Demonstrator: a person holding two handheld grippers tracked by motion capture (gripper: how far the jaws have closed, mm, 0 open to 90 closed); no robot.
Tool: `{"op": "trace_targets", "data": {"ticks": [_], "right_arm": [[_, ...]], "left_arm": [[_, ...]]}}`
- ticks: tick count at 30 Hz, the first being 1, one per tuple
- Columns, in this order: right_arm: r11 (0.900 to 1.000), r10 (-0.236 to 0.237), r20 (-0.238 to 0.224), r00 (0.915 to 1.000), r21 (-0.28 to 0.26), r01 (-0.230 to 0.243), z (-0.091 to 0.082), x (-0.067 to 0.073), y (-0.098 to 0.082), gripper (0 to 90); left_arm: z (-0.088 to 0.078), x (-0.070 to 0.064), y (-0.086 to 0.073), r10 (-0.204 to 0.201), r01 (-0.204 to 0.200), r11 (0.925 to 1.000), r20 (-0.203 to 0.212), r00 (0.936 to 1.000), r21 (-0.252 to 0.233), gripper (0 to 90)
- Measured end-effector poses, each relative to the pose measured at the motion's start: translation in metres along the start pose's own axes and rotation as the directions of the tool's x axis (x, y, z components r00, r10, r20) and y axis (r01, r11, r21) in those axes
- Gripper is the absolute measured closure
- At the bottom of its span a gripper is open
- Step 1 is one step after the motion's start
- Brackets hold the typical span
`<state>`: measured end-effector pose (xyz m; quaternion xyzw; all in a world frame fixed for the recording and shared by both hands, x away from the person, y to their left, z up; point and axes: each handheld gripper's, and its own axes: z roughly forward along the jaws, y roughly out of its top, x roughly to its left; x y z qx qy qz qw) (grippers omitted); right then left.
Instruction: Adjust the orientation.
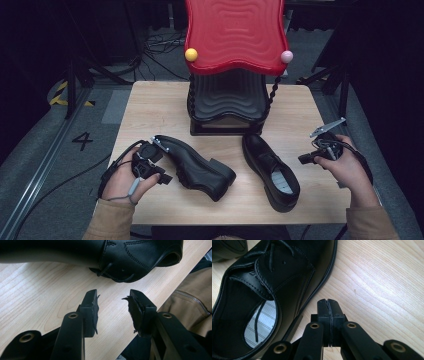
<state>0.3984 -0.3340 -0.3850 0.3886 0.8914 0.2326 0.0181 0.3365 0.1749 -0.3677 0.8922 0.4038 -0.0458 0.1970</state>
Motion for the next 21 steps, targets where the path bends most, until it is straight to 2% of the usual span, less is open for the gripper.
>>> {"op": "trace_targets", "data": {"ticks": [7,13,15,17,19,20,21], "right_arm": [[1.0,-0.014,-0.028,0.9995,-0.012,0.014,0.0,0.005,0.001,90.0],[1.0,-0.01,-0.024,0.9997,-0.013,0.01,0.0,0.005,-0.001,90.0],[1.0,-0.007,-0.021,0.9998,-0.012,0.007,0.0,0.005,-0.002,90.0],[1.0,-0.006,-0.019,0.9998,-0.01,0.006,0.0,0.005,-0.002,90.0],[1.0,-0.004,-0.018,0.9998,-0.008,0.004,0.0,0.005,-0.004,90.0],[1.0,-0.004,-0.018,0.9998,-0.008,0.004,0.0,0.005,-0.004,90.0],[1.0,0.0,-0.015,0.9999,-0.007,0.0,-0.001,0.005,-0.005,90.0]], "left_arm": [[-0.002,-0.004,0.002,0.014,-0.013,0.9998,0.004,0.9999,-0.011,59.6],[-0.002,-0.008,0.007,0.033,-0.032,0.9992,0.014,0.9994,-0.023,62.4],[-0.001,-0.013,0.011,0.053,-0.053,0.9984,0.01,0.9985,-0.019,65.0],[0.0,-0.017,0.015,0.076,-0.077,0.9969,-0.003,0.9971,-0.018,70.9],[0.0,-0.022,0.02,0.1,-0.101,0.9942,-0.016,0.9948,-0.036,80.0],[0.0,-0.022,0.02,0.1,-0.101,0.9942,-0.016,0.9948,-0.036,84.6],[0.0,-0.026,0.023,0.112,-0.113,0.9928,-0.014,0.9936,-0.041,84.6]]}}
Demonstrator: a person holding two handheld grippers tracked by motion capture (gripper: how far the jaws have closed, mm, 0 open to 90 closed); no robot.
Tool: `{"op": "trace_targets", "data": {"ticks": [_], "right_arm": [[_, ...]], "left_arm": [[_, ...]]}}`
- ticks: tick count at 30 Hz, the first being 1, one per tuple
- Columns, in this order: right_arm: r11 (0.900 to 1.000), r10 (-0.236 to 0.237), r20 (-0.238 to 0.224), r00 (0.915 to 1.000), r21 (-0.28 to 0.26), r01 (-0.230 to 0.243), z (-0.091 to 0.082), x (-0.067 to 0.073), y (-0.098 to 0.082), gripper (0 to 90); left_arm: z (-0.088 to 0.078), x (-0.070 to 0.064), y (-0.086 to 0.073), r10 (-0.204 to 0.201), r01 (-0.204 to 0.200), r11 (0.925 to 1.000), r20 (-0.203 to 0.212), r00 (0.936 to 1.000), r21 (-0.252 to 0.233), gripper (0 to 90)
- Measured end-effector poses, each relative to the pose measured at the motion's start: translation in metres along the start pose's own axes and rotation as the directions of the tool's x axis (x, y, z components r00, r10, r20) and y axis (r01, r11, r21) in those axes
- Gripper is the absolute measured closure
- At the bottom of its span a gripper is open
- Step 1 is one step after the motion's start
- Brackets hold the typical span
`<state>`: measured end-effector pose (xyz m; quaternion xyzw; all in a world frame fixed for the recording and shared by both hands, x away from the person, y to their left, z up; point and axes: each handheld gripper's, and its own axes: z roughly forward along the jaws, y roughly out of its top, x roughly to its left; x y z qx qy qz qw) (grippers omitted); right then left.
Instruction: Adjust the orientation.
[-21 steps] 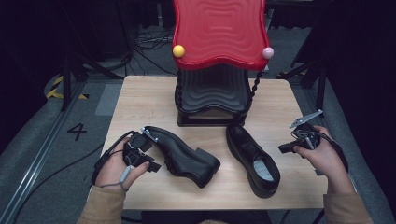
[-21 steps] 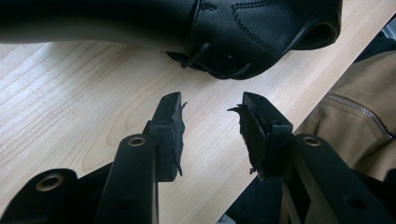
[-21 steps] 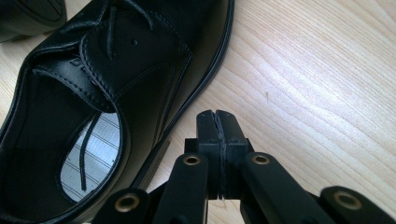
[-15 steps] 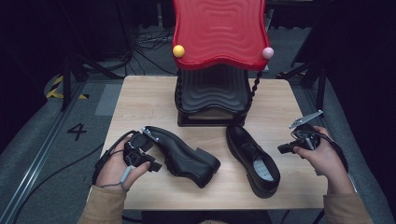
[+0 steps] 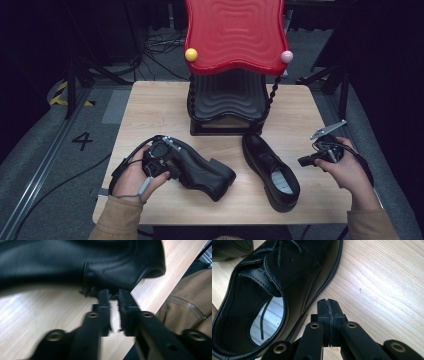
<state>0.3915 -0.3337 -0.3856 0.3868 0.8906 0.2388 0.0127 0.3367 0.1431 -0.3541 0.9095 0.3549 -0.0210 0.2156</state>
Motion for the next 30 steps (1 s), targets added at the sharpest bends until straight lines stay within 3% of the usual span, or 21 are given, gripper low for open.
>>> {"op": "trace_targets", "data": {"ticks": [2,9,14,23,30], "right_arm": [[1.0,0.006,0.007,1.0,0.0,-0.006,-0.001,0.0,-0.002,90.0],[1.0,0.017,0.009,0.9998,-0.006,-0.017,-0.004,-0.002,-0.007,90.0],[0.999,0.029,0.013,0.9995,-0.012,-0.029,-0.006,-0.006,-0.011,90.0],[1.0,0.029,0.003,0.9996,-0.009,-0.029,-0.005,-0.006,-0.013,90.0],[1.0,0.028,0.0,0.9996,-0.007,-0.028,-0.004,-0.006,-0.013,89.5]], "left_arm": [[0.0,-0.006,0.007,0.024,-0.024,0.9997,0.006,0.9997,-0.011,89.8],[0.005,-0.014,0.024,0.053,-0.053,0.9986,0.004,0.9986,0.01,89.8],[0.009,-0.023,0.04,0.093,-0.093,0.9956,0.027,0.9953,0.009,89.9],[0.025,-0.037,0.072,0.141,-0.143,0.9894,0.054,0.9885,0.028,89.8],[0.04,-0.042,0.086,0.161,-0.164,0.9855,0.071,0.9845,0.043,89.9]]}}
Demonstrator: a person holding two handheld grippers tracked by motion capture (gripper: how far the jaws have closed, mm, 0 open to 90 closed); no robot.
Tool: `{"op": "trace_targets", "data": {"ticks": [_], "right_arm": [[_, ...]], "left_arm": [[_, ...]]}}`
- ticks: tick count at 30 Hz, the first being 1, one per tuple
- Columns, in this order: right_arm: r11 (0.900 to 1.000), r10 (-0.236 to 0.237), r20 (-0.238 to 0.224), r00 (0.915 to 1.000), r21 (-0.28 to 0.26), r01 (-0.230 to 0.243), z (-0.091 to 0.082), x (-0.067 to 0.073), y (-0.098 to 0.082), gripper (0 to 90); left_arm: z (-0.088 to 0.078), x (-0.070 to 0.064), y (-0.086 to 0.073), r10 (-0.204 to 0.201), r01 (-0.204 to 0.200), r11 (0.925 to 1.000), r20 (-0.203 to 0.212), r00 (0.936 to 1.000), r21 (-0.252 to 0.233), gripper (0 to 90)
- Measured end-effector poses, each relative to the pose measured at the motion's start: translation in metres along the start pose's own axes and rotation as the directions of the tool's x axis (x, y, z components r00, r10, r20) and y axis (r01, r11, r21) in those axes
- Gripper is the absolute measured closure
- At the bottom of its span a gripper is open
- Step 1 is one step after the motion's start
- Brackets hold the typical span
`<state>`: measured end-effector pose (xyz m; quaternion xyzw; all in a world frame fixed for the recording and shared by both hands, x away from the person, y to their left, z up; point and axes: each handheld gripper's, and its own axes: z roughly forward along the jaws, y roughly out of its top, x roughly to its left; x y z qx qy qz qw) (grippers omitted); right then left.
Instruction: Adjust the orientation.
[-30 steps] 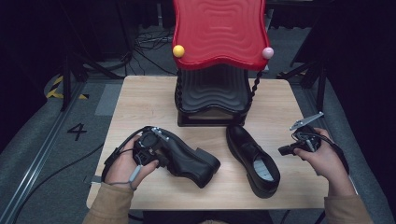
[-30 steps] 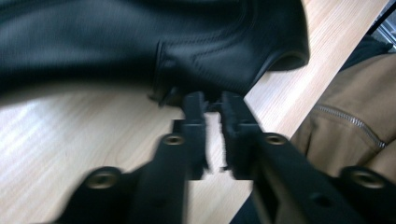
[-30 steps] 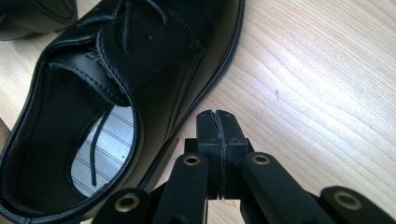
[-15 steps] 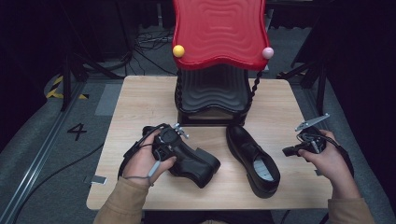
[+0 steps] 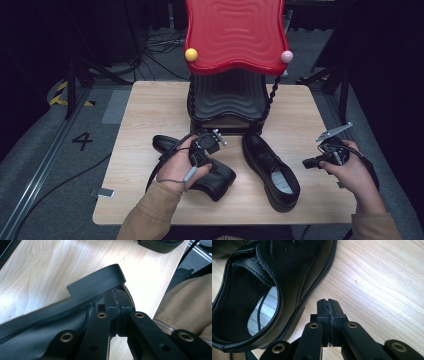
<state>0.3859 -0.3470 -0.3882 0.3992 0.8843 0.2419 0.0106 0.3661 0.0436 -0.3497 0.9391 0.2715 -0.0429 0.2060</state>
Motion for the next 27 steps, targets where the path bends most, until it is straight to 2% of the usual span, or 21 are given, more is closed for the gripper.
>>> {"op": "trace_targets", "data": {"ticks": [9,13,20,24,27], "right_arm": [[1.0,0.003,-0.006,1.0,0.012,-0.003,0.003,0.002,0.001,89.3],[1.0,-0.002,-0.003,1.0,0.011,0.002,0.003,0.001,0.0,89.2],[1.0,0.004,-0.001,1.0,0.009,-0.004,0.002,0.002,-0.003,88.3],[1.0,0.005,0.0,1.0,0.011,-0.005,0.002,0.001,-0.005,88.8],[1.0,0.012,0.002,0.9999,0.013,-0.012,0.001,0.002,-0.006,88.9]], "left_arm": [[0.019,-0.003,0.015,0.015,-0.015,0.9998,0.019,0.9997,0.011,90.0],[0.026,-0.006,0.02,0.025,-0.025,0.9994,0.013,0.9996,0.023,90.0],[0.035,-0.004,0.025,0.019,-0.019,0.9991,0.012,0.9997,0.037,90.0],[0.043,-0.002,0.026,0.011,-0.009,0.9978,-0.03,0.9995,0.066,90.0],[0.043,0.0,0.027,0.003,-0.001,0.9982,-0.02,0.9998,0.061,90.0]]}}
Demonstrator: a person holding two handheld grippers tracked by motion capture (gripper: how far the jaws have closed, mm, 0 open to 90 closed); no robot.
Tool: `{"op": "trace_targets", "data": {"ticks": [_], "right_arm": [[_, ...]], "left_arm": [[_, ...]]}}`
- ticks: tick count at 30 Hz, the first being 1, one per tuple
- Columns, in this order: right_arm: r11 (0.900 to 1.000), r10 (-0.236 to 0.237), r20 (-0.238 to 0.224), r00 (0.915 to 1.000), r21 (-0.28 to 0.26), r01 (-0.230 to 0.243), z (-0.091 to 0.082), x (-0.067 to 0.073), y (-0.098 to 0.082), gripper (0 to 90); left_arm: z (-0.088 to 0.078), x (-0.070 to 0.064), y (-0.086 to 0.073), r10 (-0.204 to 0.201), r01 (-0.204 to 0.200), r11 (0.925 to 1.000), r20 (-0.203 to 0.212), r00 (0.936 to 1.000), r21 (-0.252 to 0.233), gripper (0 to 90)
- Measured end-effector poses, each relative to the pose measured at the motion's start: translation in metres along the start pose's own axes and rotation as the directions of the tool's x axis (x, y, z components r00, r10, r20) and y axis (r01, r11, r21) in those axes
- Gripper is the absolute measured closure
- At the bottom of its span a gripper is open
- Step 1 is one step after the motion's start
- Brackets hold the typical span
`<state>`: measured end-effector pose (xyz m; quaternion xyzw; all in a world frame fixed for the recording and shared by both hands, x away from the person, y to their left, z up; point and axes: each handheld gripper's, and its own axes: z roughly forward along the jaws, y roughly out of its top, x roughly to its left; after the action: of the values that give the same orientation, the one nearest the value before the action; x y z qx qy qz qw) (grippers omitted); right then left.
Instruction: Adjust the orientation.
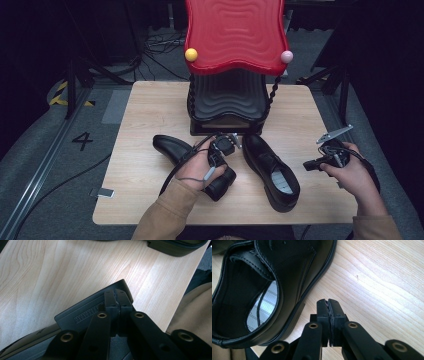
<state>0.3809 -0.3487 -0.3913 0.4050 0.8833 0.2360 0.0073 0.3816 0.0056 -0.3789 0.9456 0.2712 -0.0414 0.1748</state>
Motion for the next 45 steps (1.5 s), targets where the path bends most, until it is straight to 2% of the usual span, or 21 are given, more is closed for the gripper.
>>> {"op": "trace_targets", "data": {"ticks": [7,23,37,45], "right_arm": [[1.0,0.0,0.005,1.0,0.001,0.0,0.0,0.0,-0.002,89.2],[1.0,0.029,0.014,0.9995,-0.007,-0.029,-0.008,-0.002,-0.014,88.8],[0.997,0.074,0.029,0.9968,-0.026,-0.073,-0.02,-0.005,-0.034,88.3],[0.994,0.102,0.039,0.994,-0.04,-0.101,-0.027,-0.007,-0.046,87.7]], "left_arm": [[0.001,0.0,0.004,-0.004,0.004,1.0,-0.012,0.9999,0.0,90.0],[0.004,0.008,0.027,-0.012,0.012,0.9998,-0.057,0.9983,0.014,90.0],[0.016,0.021,0.054,-0.029,0.032,0.9987,-0.084,0.9961,0.041,90.0],[0.027,0.03,0.066,-0.044,0.049,0.9971,-0.082,0.9957,0.058,90.0]]}}
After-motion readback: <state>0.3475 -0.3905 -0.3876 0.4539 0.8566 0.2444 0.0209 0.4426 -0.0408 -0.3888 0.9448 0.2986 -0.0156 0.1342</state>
